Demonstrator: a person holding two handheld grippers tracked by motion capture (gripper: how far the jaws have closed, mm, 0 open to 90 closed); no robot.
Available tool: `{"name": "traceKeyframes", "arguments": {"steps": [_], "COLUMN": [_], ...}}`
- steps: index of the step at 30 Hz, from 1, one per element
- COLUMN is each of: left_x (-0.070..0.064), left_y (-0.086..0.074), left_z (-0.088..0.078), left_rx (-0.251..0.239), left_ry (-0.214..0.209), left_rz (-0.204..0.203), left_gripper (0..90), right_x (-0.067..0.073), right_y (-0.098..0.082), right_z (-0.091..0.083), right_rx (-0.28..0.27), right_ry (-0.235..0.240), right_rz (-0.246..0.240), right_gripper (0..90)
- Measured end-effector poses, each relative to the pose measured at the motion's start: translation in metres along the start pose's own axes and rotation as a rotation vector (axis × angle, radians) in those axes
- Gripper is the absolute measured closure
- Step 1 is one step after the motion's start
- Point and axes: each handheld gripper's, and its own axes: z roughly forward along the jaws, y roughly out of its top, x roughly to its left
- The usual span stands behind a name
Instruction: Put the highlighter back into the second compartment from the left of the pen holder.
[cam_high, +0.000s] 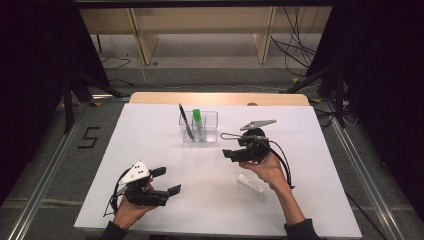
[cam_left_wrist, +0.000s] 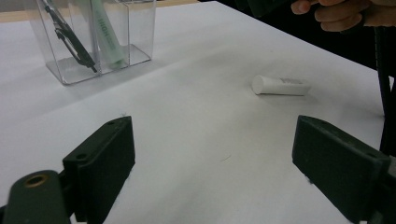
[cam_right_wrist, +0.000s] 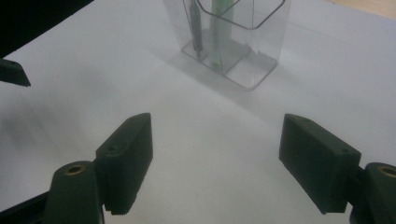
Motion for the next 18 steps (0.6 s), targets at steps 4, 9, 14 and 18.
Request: {"name": "traceKeyframes", "arguments": {"steps": [4,9,14,18], "left_x": [0.000,0.000,0.000,0.001], "left_y": [0.000,0.001,0.001,0.001], "left_z": [0.000,-0.001,-0.002,-0.002], "left_rx": [-0.008,-0.010,-0.012,-0.014], "left_ry": [0.001,0.000,0.001,0.001], "left_rz": [0.001,0.006,0.006,0.000], "left_gripper": [12.8,12.8,12.8,12.8], "right_x": [-0.001,0.000,0.003,0.003], "right_y": [-0.006,-0.008,-0.014,-0.019], "right_z": [-0.002,-0.004,-0.004,-0.003], "right_rx": [0.008,0.019,0.047,0.075], "right_ry": [0.001,-0.001,0.002,-0.004], "right_rz": [0.003,-0.010,-0.018,-0.025], "right_gripper": [26.6,26.7,26.6,26.4]}}
